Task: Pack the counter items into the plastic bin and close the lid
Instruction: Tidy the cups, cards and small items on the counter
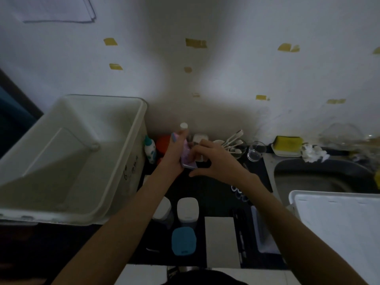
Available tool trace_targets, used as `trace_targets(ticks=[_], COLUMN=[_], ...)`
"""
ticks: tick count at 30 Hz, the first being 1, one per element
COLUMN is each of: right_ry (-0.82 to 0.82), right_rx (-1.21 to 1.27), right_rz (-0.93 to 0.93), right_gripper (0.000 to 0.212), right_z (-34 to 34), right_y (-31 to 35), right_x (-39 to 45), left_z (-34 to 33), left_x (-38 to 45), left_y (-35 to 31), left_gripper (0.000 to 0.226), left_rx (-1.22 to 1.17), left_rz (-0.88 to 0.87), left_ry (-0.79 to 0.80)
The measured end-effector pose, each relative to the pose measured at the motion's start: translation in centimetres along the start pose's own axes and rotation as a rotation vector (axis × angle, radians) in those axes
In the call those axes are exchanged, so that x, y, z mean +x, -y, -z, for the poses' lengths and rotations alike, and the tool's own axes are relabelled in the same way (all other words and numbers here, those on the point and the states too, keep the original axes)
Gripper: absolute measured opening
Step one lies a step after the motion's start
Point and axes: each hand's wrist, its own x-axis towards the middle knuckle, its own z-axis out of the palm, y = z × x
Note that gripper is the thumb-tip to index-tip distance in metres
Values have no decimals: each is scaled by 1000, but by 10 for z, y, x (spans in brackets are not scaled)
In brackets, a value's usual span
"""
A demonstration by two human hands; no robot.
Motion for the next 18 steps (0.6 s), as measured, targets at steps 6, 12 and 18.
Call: trace_targets(ticks=[6, 12, 18], right_ry=[-78, -90, -44], right_rx=[88, 384, 976], right_rz=[-92, -332, -678], right_gripper=[35, 40, 37], right_z=[9, 10, 6], right_y=[-1, -6, -4], right_x=[-12, -32, -42], left_z=[-5, -1, -6], left_x=[-9, -15, -19], left_y=[-6, -7, 1], left_gripper=[62, 42, 36], left_rx=[58, 221, 306], left_rz=[-6, -146, -252], left_ry=[-24, 148, 271])
